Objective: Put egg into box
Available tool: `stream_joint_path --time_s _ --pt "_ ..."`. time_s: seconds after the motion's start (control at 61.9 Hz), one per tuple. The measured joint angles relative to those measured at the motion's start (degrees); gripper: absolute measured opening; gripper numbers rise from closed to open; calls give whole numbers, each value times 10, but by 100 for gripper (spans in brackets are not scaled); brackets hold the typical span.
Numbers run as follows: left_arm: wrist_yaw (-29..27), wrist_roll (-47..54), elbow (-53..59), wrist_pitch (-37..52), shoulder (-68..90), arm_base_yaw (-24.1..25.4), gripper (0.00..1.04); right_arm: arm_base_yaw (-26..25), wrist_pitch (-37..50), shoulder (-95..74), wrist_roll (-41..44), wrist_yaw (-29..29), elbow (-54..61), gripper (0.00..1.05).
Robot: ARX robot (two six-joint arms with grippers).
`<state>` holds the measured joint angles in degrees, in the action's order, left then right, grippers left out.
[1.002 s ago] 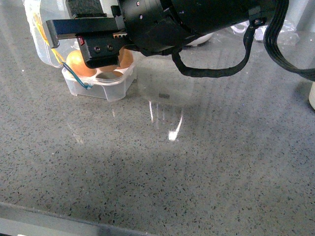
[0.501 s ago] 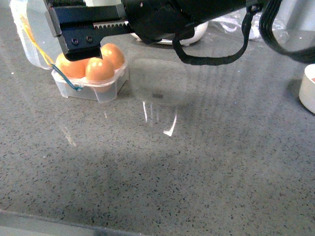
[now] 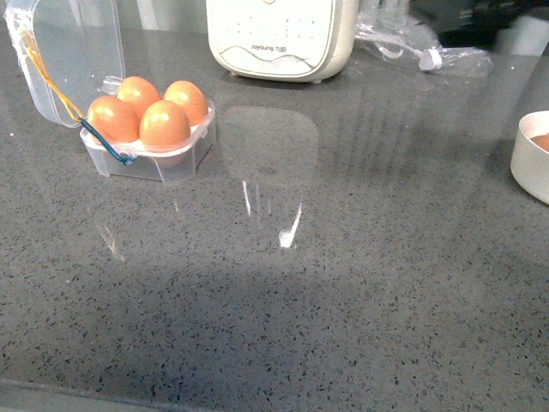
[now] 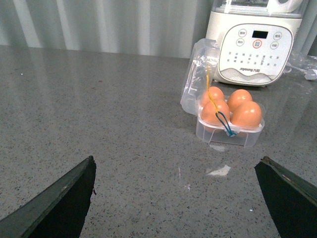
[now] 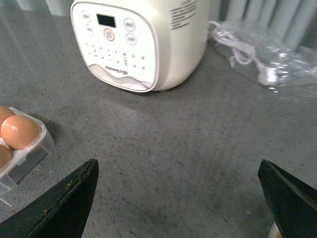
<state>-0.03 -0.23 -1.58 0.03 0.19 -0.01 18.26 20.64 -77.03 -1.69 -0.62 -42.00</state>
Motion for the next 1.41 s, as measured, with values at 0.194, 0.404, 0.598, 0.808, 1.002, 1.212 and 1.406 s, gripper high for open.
stream_joint_path --time_s 0.194,0.404,0.598,0.808,1.002,1.212,1.406 --pt "0 0 0 0 0 0 98 -58 -53 248 0 4 119 97" --pt "0 0 0 0 0 0 98 -127 -169 474 -17 10 153 97" --pt "0 0 0 0 0 0 98 -180 -280 613 7 8 172 65" --pt "0 0 0 0 0 0 98 -181 -250 655 15 6 266 23" --pt "0 0 0 0 0 0 98 -181 -232 686 17 6 313 3" --pt "0 0 0 0 0 0 98 -181 -222 708 17 6 345 3" --pt "0 0 0 0 0 0 98 -181 -217 724 17 6 369 3"
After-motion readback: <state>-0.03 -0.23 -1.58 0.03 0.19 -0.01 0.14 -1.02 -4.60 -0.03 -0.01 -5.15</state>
